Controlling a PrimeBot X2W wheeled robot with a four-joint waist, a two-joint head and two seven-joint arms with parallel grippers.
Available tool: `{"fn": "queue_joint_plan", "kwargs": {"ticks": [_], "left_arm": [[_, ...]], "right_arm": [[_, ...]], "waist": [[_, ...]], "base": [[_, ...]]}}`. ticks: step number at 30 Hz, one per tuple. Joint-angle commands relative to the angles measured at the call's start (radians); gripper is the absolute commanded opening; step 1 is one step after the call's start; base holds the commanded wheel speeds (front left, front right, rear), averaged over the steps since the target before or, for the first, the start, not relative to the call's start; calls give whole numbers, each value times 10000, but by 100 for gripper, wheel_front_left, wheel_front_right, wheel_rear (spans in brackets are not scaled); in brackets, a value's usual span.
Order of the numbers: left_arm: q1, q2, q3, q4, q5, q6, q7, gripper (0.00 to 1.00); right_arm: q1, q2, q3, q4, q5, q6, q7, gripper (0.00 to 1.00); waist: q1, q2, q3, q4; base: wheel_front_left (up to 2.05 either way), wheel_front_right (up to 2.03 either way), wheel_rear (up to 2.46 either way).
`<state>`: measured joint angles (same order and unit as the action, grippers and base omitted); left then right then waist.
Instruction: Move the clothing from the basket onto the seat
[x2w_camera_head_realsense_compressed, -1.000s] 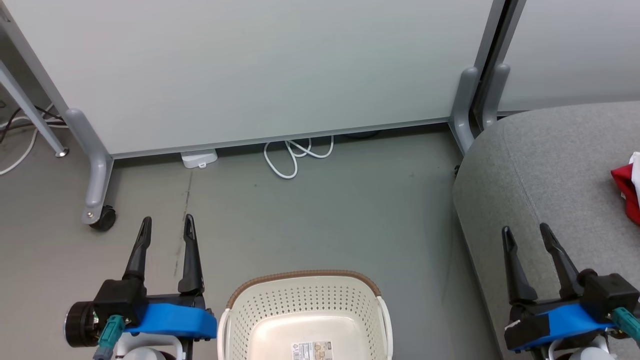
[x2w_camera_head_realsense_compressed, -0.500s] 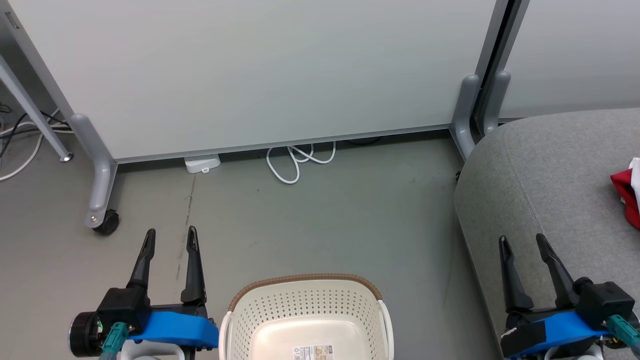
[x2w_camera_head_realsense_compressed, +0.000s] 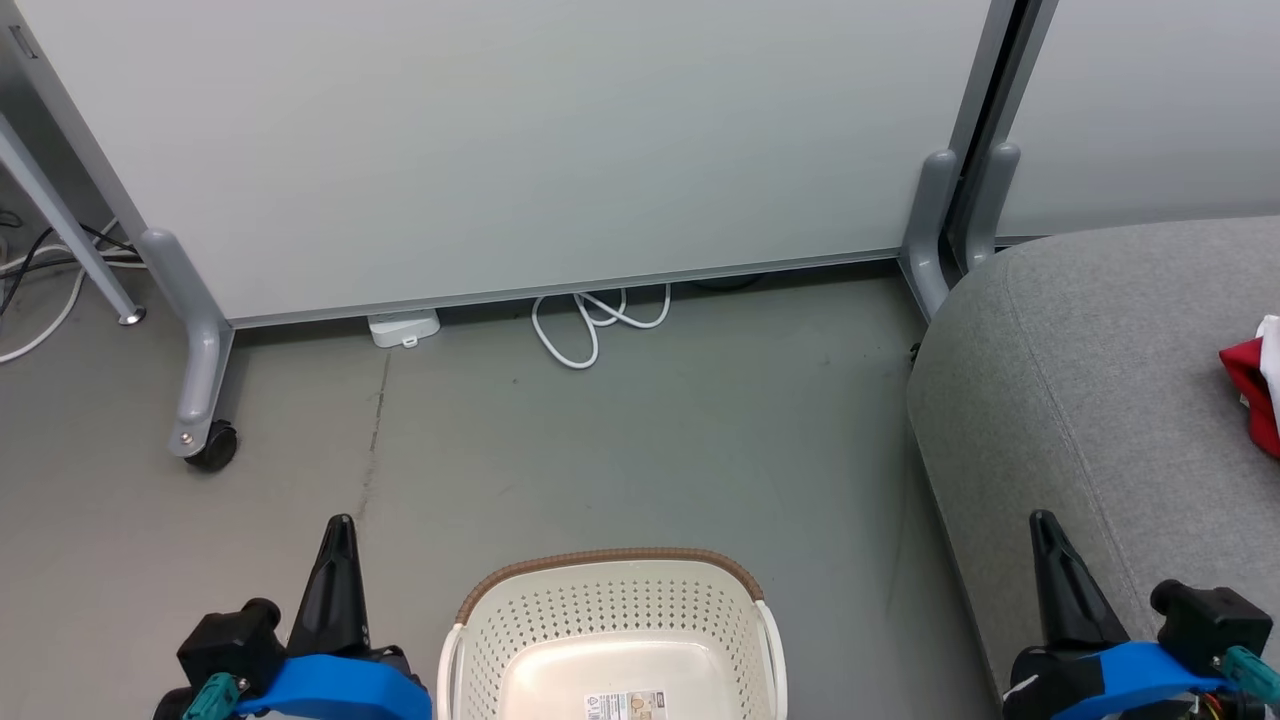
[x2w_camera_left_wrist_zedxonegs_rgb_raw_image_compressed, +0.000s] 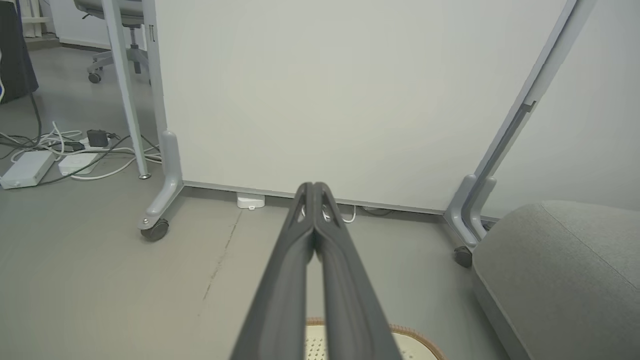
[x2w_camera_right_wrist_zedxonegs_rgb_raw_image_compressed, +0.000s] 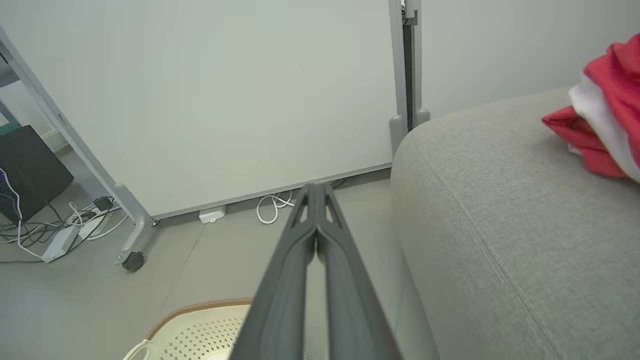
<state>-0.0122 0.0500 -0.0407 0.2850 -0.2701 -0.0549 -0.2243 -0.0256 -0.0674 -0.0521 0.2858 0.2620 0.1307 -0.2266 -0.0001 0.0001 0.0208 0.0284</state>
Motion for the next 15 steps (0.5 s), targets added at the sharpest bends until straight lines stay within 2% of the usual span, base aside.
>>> {"fn": "queue_joint_plan", "kwargs": {"ticks": [1, 15], "left_arm": [[-260, 6, 119, -167, -507, -61, 106, 0], [-393, 6, 370, -254, -2965, -196, 705, 0]], "right_arm": [[-189, -3, -60, -158, 546, 0, 116, 0], [-311, 30, -145, -249, 3014, 0, 718, 0]], "waist": [[1, -1, -2, -5], [1, -1, -23, -38]], "base": [[0, 0, 0], [0, 0, 0]]}}
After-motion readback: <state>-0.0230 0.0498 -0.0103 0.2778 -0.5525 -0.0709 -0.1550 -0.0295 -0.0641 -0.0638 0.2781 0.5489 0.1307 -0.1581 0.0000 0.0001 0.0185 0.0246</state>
